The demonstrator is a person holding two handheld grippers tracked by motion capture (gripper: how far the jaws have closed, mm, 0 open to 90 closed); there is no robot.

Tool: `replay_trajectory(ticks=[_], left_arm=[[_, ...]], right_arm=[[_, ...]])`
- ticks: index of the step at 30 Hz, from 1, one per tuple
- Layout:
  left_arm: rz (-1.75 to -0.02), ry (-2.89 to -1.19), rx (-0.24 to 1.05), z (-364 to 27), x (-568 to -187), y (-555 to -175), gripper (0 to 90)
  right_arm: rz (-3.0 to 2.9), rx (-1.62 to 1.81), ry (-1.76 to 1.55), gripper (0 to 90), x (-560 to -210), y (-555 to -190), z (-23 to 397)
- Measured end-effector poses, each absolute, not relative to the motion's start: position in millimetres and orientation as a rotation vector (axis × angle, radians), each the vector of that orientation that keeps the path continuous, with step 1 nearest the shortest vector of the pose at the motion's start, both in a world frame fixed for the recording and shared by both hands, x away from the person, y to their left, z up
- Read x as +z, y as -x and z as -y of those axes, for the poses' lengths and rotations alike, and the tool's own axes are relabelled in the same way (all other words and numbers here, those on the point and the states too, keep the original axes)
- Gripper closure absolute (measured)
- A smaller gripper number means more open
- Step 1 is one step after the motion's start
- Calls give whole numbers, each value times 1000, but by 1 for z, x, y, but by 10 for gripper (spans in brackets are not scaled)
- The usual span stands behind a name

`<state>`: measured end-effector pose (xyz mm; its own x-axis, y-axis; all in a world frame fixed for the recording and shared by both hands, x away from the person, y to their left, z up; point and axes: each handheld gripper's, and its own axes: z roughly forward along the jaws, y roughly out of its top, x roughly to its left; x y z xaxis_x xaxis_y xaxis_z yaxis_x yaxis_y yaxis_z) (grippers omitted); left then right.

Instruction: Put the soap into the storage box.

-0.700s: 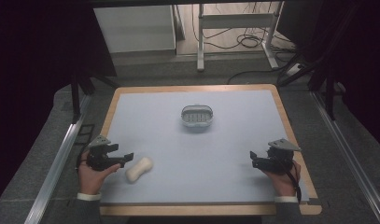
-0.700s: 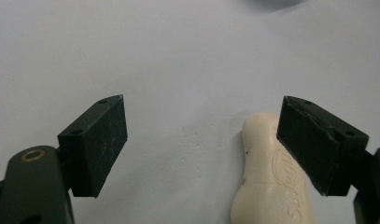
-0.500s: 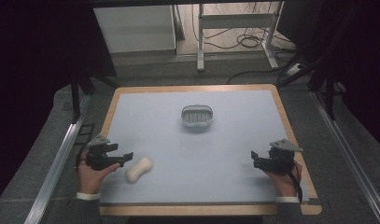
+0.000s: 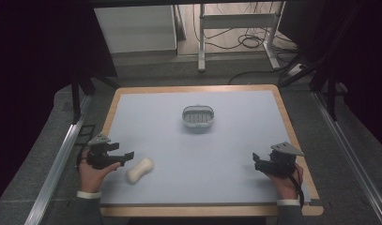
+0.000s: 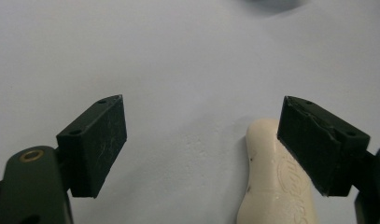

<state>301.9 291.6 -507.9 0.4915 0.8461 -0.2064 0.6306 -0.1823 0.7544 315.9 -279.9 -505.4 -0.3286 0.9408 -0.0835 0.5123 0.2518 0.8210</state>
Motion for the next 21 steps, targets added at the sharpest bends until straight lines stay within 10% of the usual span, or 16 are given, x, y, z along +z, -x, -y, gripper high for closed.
replay_trajectory(ticks=[21], left_arm=[[-1214, -2012, 292, -293, -491, -303, 165]], right_arm=[[-1955, 992, -1311, 76, -507, -317, 281]])
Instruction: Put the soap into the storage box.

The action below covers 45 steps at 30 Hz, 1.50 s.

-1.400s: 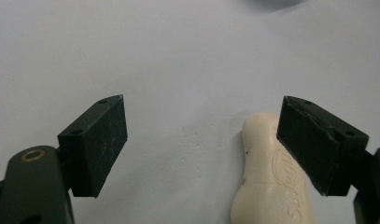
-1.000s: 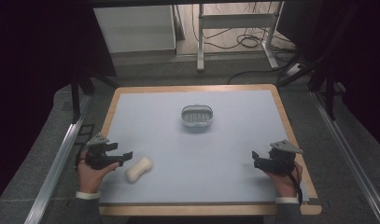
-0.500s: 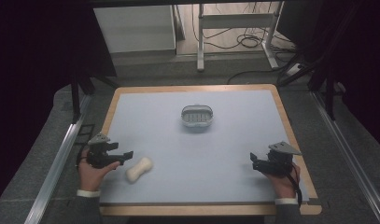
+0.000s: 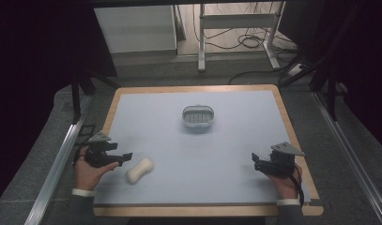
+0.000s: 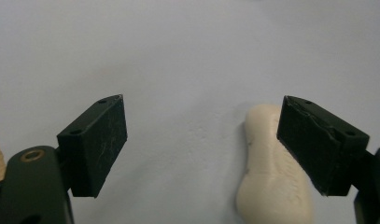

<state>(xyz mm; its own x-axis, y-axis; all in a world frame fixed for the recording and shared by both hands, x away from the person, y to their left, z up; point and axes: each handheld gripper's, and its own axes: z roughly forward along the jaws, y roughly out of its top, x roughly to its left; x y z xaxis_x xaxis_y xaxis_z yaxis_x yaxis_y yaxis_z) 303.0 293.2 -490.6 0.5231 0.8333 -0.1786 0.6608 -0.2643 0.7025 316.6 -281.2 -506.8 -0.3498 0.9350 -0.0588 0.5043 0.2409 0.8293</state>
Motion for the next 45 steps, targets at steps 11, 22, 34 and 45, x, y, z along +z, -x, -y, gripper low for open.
replay_trajectory(ticks=[11, 22, 34, 45], left_arm=[[-1200, -2073, 209, -289, -473, -307, 158], [-1144, -2169, 161, -269, -475, -304, 178], [-1107, -2290, 131, -247, -486, -298, 215], [-1118, -2395, 121, -233, -498, -297, 264]], right_arm=[[-1951, 992, -1310, 77, -508, -316, 282], [-1959, 976, -1305, 77, -509, -316, 280], [-1965, 965, -1305, 77, -511, -316, 278], [-1969, 946, -1308, 77, -513, -316, 278]])
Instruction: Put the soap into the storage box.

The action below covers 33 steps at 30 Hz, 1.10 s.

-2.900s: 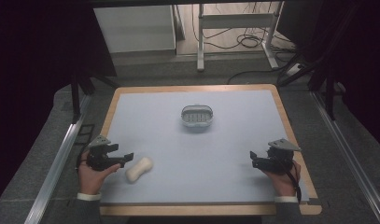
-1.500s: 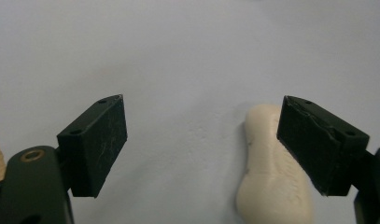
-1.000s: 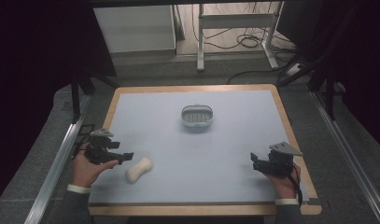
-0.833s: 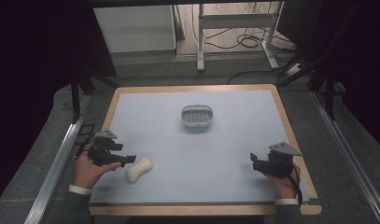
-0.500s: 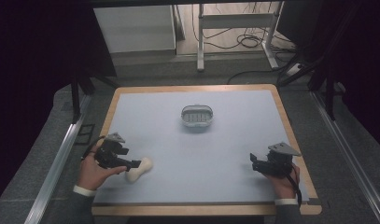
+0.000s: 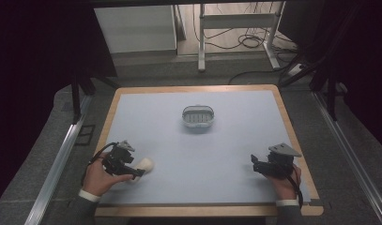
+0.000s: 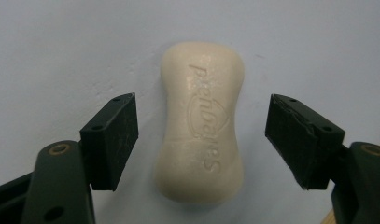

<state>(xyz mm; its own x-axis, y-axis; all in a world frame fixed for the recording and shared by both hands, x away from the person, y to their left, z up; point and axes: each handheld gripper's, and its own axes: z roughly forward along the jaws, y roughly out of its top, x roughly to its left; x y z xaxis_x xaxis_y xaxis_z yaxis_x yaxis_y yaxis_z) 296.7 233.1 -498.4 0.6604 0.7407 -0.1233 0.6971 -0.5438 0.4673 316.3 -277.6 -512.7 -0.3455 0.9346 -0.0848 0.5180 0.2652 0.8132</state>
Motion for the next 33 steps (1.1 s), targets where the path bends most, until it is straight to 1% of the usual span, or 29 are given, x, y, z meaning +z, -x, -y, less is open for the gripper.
replay_trajectory(ticks=[6, 12, 15, 17, 27, 33], left_arm=[[-1122, -2440, 161, -223, -505, -298, 331], [-1143, -2467, 164, -219, -511, -298, 368], [-1154, -2490, 175, -218, -516, -299, 422], [-1136, -2492, 183, -216, -516, -298, 491], [-1139, -2500, 184, -220, -513, -299, 497], [-1128, -2479, 189, -224, -503, -300, 497]], right_arm=[[-1969, 939, -1308, 77, -513, -316, 277], [-1968, 926, -1314, 77, -514, -316, 278], [-1965, 924, -1315, 80, -513, -316, 278], [-1963, 925, -1314, 82, -513, -316, 278], [-1959, 924, -1317, 82, -513, -316, 279], [-1957, 922, -1320, 82, -513, -316, 280]])
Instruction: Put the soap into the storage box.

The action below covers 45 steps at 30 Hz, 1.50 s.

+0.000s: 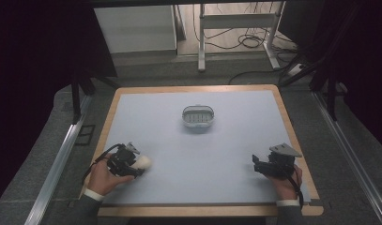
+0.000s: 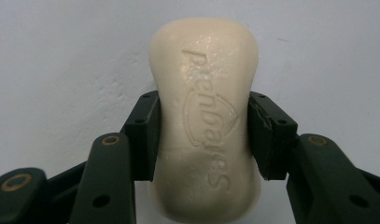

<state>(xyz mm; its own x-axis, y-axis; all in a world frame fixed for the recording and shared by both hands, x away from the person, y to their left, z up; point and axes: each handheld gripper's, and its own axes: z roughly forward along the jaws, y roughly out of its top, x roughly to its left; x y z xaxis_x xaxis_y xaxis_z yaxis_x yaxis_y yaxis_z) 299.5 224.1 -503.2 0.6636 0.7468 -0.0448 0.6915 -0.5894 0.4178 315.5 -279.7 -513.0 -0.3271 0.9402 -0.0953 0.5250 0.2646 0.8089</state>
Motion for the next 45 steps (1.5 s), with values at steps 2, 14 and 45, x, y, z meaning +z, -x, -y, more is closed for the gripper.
replay_trajectory(ticks=[2, 14, 45], left_arm=[[-1123, -2474, 192, -225, -499, -300, 497], [-1093, -2460, 202, -225, -484, -304, 497], [-1051, -2438, 251, -215, -461, -322, 497]], right_arm=[[-1953, 922, -1322, 82, -513, -315, 280], [-1952, 923, -1328, 82, -513, -315, 282], [-1949, 914, -1338, 82, -515, -314, 284]])
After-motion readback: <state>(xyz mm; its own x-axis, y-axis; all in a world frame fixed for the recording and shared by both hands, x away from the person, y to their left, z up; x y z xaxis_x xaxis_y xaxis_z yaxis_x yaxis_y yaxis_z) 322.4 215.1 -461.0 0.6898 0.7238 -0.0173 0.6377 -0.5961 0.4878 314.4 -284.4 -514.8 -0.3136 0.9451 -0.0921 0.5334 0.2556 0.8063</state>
